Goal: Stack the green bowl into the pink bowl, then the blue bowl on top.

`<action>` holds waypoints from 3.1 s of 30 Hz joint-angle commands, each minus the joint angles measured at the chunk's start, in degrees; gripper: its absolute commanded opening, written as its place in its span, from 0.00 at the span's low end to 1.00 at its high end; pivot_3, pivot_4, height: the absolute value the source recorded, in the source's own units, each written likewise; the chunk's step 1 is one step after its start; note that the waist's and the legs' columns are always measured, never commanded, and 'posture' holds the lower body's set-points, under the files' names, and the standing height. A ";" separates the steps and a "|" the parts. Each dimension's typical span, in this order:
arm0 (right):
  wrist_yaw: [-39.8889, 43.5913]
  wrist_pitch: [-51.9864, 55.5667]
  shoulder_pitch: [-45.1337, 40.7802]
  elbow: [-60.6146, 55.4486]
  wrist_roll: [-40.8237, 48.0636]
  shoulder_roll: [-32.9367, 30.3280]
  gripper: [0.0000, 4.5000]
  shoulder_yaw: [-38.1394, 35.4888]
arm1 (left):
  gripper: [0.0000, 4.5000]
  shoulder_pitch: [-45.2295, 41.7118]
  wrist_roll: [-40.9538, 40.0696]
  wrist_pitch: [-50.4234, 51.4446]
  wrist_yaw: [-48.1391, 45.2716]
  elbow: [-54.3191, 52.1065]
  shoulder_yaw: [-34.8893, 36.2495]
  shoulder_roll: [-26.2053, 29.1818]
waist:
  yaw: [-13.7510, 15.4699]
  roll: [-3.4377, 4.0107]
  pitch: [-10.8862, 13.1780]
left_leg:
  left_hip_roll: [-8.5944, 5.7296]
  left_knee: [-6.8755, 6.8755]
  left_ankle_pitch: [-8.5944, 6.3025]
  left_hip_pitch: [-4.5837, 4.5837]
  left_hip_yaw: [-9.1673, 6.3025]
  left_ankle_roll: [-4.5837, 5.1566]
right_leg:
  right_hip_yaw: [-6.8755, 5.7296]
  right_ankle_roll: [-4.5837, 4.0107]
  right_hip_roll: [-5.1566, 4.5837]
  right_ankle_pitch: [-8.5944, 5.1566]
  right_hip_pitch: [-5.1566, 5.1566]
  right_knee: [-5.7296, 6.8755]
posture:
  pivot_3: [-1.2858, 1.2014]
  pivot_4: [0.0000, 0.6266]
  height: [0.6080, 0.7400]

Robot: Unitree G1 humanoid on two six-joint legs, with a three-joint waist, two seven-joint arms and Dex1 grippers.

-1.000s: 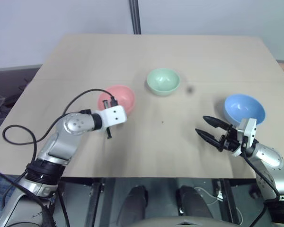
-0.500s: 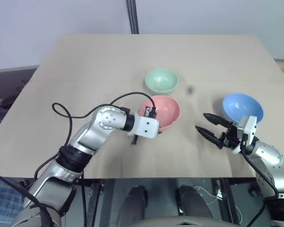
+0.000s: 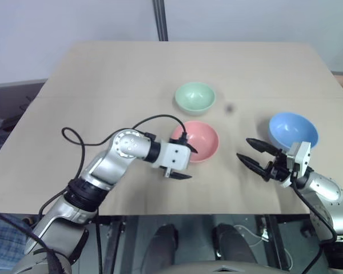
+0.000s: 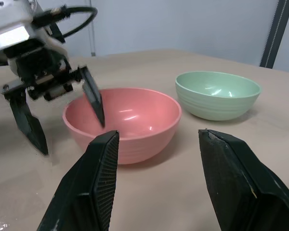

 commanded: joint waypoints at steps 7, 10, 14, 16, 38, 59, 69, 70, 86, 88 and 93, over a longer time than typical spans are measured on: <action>-0.78 -1.01 -0.50 -1.11 -0.19 -0.18 0.62 -0.87 | 0.89 18.08 -26.53 21.00 16.95 -14.18 28.17 -6.87 | 0.11 0.01 0.02 | 0.01 0.00 0.00 -0.02 -0.02 0.00 | -0.01 -0.01 -0.07 0.00 0.00 -0.01 | 0.52 0.24 1.00; -1.10 -0.42 -1.28 -0.66 -0.33 -0.24 0.62 -0.67 | 0.89 21.86 -31.36 24.04 24.98 -17.74 35.36 -10.39 | 0.44 -0.03 0.04 | 0.02 0.05 0.00 -0.03 -0.11 0.00 | -0.10 -0.01 -0.08 0.01 0.02 0.01 | 0.52 0.24 1.00; -1.01 1.51 -2.74 0.60 -0.02 -1.08 0.62 -0.61 | 0.89 26.93 -34.89 26.10 30.16 -22.40 40.21 -11.13 | 0.42 -0.04 0.03 | 0.02 0.11 0.00 0.01 -0.14 0.00 | -0.12 -0.01 -0.08 0.01 0.08 0.01 | 0.52 0.24 1.00; -1.71 4.32 -4.51 1.79 0.26 -1.59 0.62 -0.56 | 0.89 29.21 -35.55 26.17 32.00 -24.14 42.03 -10.84 | 0.38 -0.03 0.03 | 0.00 0.12 0.00 0.01 -0.11 -0.01 | -0.10 -0.01 -0.08 0.01 0.08 0.00 | 0.52 0.24 1.00; -4.28 11.20 -47.12 29.32 -20.40 -0.57 0.62 14.28 | 0.89 38.84 -39.72 25.05 29.91 -28.92 42.11 -2.58 | 0.05 -0.03 0.17 | 0.03 0.01 -0.01 0.00 0.01 -0.02 | -0.02 -0.04 -0.05 0.02 -0.02 -0.07 | 0.52 0.24 1.00; 3.51 -2.18 -70.59 59.06 -33.03 16.59 0.62 25.03 | 0.89 40.23 -40.08 24.00 31.59 -31.30 40.87 -2.56 | -0.15 -0.01 0.32 | 0.00 -0.15 0.00 -0.13 -0.01 -0.03 | -0.03 -0.11 -0.08 0.05 -0.26 -0.05 | 0.52 0.24 1.00; -2.77 -0.56 -74.39 69.46 -35.78 18.26 0.62 23.60 | 0.89 40.49 -39.97 23.79 32.55 -31.72 39.95 -2.50 | -0.14 0.01 0.33 | -0.01 -0.16 0.00 -0.13 0.00 -0.03 | -0.03 -0.11 -0.08 0.05 -0.29 -0.04 | 0.52 0.24 1.00; -3.18 -0.33 -74.67 70.21 -36.08 18.32 0.62 23.56 | 0.89 40.41 -39.98 23.82 32.59 -31.68 39.89 -2.43 | -0.15 0.01 0.34 | 0.00 -0.16 0.00 -0.14 0.00 -0.03 | -0.03 -0.11 -0.07 0.05 -0.29 -0.04 | 0.52 0.24 1.00; -6.65 2.80 -75.64 74.64 -39.66 19.05 0.50 23.38 | 0.90 39.11 -38.99 23.79 32.55 -30.36 38.68 -2.08 | -0.62 0.02 0.35 | 0.00 -0.23 0.00 -0.18 0.06 -0.03 | 0.02 -0.11 -0.07 0.05 -0.39 -0.04 | 0.52 0.24 1.00; -6.55 2.71 -75.57 74.51 -39.77 19.13 0.34 23.29 | 0.90 39.22 -38.60 23.60 32.53 -30.22 38.47 -2.08 | -0.78 0.02 0.35 | -0.01 -0.23 0.00 -0.19 0.05 -0.03 | 0.02 -0.11 -0.07 0.05 -0.39 -0.04 | 0.52 0.24 1.00; -6.61 2.50 -75.71 74.52 -39.94 19.26 0.01 23.00 | 0.90 38.94 -38.38 23.56 32.78 -30.35 37.90 -2.32 | -1.33 0.02 0.36 | -0.01 -0.23 0.00 -0.19 0.05 -0.03 | 0.02 -0.11 -0.07 0.06 -0.40 -0.03 | 0.52 0.24 1.00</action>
